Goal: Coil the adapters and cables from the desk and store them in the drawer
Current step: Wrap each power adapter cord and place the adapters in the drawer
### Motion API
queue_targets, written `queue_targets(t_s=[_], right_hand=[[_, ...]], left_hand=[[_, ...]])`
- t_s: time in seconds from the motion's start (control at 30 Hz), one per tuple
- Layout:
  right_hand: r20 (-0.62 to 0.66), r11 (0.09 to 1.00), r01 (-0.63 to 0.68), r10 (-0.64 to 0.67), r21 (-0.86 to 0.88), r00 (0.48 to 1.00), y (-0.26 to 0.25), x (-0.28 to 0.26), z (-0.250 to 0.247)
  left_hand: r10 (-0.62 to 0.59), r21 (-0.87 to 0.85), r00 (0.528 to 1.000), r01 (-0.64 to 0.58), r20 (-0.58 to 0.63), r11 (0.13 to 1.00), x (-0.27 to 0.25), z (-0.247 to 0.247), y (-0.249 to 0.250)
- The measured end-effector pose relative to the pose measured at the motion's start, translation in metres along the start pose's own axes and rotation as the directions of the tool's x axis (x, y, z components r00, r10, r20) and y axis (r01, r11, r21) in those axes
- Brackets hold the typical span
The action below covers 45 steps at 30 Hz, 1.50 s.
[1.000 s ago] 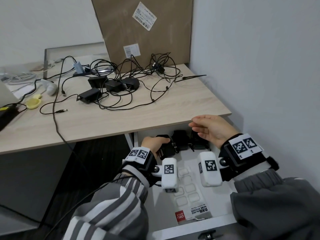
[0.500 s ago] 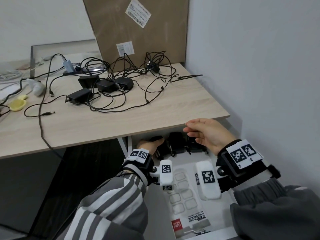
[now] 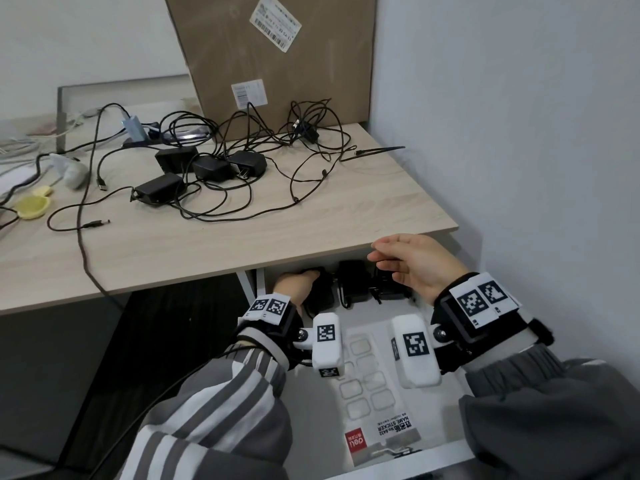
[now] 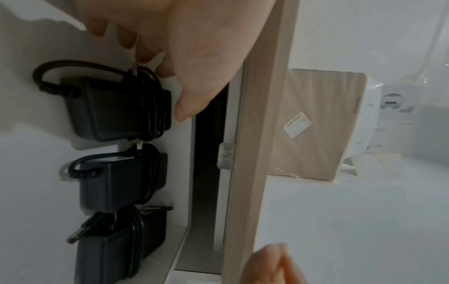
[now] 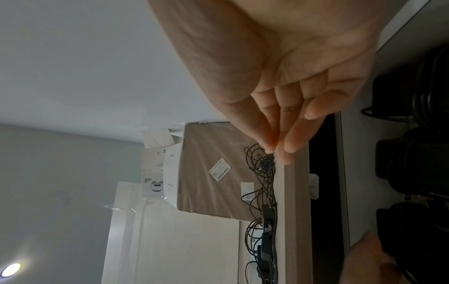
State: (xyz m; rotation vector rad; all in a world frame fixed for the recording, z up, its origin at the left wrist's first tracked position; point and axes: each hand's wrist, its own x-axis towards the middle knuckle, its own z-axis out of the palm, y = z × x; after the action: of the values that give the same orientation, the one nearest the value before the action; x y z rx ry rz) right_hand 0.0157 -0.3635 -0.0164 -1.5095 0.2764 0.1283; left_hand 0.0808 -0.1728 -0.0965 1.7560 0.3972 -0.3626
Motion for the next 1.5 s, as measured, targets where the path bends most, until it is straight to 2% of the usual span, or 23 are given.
queue_targets(t_s=[0.17,0.33,0.47,0.53,0.63,0.73,1.17,1.27,1.37,1.43,1.5], right_hand=[[-0.004,1.000,-0.006,0.006,-0.015,1.000,-0.001,-0.002,0.002],[-0.008,0.999,-0.007,0.006,-0.034,1.000,-0.001,-0.003,0.005],[0.004,0.999,-0.005,0.005,-0.045,1.000,-0.003,-0.005,0.008],[0.020,1.000,-0.010,0.011,-0.019,1.000,-0.006,-0.004,0.010],[0.036,1.000,0.005,-0.005,0.001,0.999,-0.016,-0.001,0.017],[0.063,0.998,0.039,-0.036,-0.049,0.997,-0.035,0.003,0.025],[0.055,0.952,0.058,-0.044,-0.299,0.998,-0.142,0.085,0.046],[0.120,0.896,0.088,-0.039,-0.434,0.992,-0.161,0.116,0.076],[0.207,0.794,0.142,-0.020,-0.591,0.978,-0.175,0.149,0.118],[0.241,0.670,0.189,-0.015,-0.717,0.970,-0.182,0.170,0.151],[0.269,0.490,0.235,0.000,-0.840,0.963,-0.185,0.191,0.180]], left_hand=[[-0.044,0.080,0.996,0.038,0.076,0.996,-0.042,-0.014,0.023],[0.028,0.152,0.987,-0.052,0.156,0.987,-0.070,-0.024,0.037],[0.075,0.100,0.954,-0.109,0.292,0.989,-0.085,-0.031,0.049],[0.139,0.067,0.939,-0.168,0.314,0.983,-0.093,-0.036,0.057],[0.236,0.020,0.928,-0.252,0.287,0.967,-0.098,-0.044,0.073],[0.285,-0.033,0.927,-0.285,0.244,0.958,-0.094,-0.056,0.090],[0.313,-0.073,0.948,-0.309,0.063,0.948,-0.020,-0.091,0.172],[0.334,-0.008,0.940,-0.335,-0.070,0.942,0.010,-0.108,0.182],[0.353,0.139,0.922,-0.333,-0.161,0.933,0.039,-0.132,0.185],[0.350,0.234,0.927,-0.314,-0.134,0.920,0.055,-0.148,0.187],[0.356,0.319,0.933,-0.322,-0.051,0.891,0.066,-0.158,0.189]])
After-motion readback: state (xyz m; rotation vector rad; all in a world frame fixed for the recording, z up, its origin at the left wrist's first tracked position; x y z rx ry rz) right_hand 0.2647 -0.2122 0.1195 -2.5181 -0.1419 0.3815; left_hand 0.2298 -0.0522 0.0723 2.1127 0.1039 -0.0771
